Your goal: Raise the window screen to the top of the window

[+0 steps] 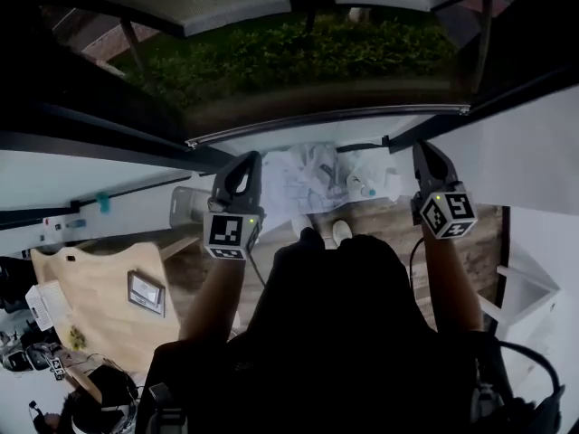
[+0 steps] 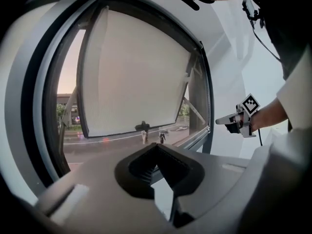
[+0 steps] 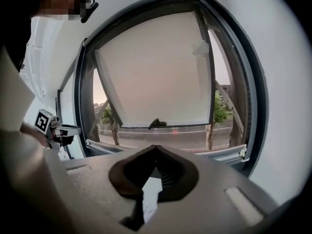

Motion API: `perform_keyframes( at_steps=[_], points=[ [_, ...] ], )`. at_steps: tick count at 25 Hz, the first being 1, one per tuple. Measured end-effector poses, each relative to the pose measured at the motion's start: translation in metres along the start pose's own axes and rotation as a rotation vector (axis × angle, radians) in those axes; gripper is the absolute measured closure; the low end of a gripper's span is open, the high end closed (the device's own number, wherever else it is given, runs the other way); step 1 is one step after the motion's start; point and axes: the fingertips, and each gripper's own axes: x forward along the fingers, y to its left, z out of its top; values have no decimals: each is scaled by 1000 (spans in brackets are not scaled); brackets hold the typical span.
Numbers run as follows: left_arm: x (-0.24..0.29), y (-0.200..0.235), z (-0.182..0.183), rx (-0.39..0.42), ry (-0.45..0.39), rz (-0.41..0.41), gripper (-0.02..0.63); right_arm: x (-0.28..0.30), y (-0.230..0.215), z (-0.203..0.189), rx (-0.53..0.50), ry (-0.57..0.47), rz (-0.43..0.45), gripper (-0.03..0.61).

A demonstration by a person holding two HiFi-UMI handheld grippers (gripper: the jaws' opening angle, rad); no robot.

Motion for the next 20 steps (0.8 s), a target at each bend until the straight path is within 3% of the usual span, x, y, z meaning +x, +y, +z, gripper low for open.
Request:
perform_keyframes(
  at_steps=[7,14,20],
  points=[
    [32,-8,-24,28,45,-64,607,16,-5,1,-97,36,13,578],
    [53,-6,-35,58,79,14,607,39,-30,-20,-132,59,53,578],
    [65,-13,-40,139,58,56,607,60,-39,-42,-222,117,115,578]
  ],
)
